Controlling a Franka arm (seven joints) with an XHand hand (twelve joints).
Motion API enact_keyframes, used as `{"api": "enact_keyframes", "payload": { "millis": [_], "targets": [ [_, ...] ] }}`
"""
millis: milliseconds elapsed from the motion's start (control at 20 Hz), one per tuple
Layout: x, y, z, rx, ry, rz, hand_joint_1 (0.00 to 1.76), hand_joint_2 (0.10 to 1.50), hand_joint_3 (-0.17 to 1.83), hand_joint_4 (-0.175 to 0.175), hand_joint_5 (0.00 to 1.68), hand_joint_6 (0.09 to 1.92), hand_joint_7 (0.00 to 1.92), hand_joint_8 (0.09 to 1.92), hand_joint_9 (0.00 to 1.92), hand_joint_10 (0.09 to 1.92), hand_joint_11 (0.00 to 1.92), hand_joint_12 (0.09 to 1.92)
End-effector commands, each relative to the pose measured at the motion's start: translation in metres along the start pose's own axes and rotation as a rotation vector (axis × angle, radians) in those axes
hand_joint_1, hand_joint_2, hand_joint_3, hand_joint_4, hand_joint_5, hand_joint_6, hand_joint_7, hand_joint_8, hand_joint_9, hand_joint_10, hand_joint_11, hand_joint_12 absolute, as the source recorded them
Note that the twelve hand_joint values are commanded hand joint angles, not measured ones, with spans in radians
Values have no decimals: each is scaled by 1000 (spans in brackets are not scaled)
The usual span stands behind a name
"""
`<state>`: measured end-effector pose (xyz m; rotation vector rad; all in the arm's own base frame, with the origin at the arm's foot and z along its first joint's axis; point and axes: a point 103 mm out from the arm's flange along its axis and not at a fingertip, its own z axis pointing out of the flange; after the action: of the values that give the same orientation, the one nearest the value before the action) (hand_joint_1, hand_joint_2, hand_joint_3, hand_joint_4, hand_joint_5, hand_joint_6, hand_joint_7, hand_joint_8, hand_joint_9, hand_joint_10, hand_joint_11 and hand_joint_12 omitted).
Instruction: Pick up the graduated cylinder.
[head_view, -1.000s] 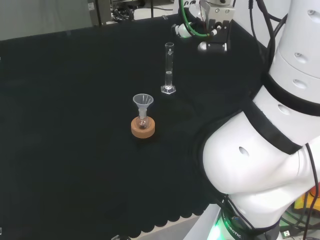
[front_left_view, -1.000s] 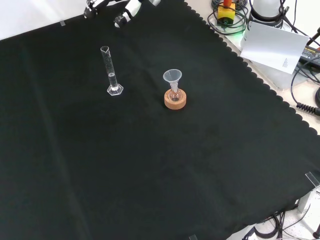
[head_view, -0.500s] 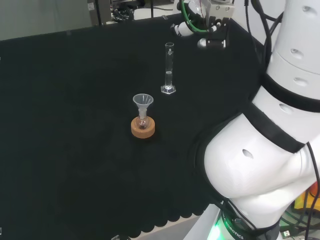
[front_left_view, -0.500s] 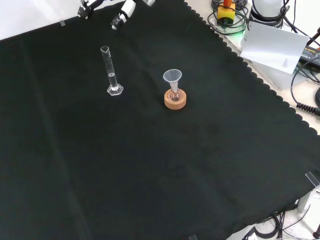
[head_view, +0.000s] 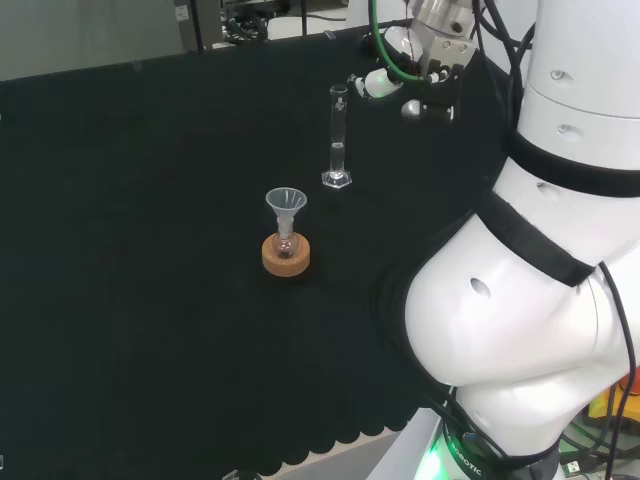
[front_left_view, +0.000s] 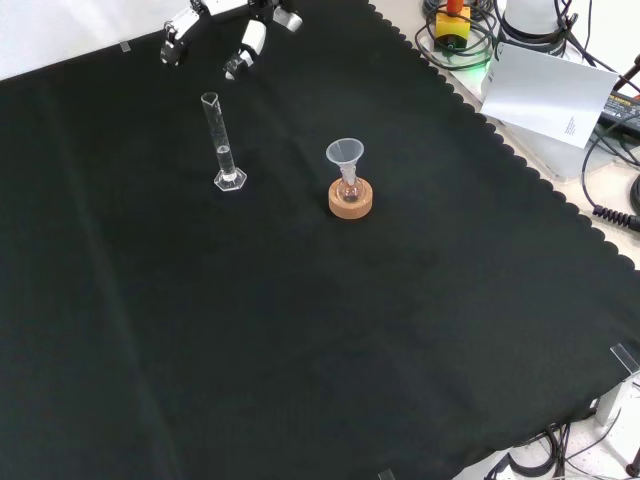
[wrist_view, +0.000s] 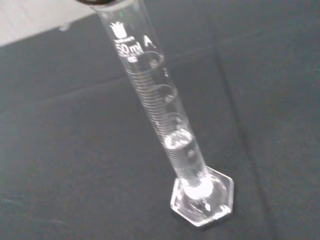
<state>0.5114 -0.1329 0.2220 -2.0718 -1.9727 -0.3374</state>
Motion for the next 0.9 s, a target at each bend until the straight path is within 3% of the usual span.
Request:
{"api": "enact_keyframes", "payload": {
  "millis": [50,400,750,900],
  "targets": [
    [-14,3,21,-30,146,-98,839,745,560,-53,488,87,338,667,584,587,344,1330],
    [-20,7,41,20,193,-111,922,717,604,-48,523,87,389,657,633,545,391,1317],
    [-24,9,64,3,256,-110,887,707,619,-44,520,87,357,641,592,530,371,1316],
    [-25,12,73,5,286,-131,900,702,621,-43,518,87,352,639,565,523,350,1313]
  ]
}}
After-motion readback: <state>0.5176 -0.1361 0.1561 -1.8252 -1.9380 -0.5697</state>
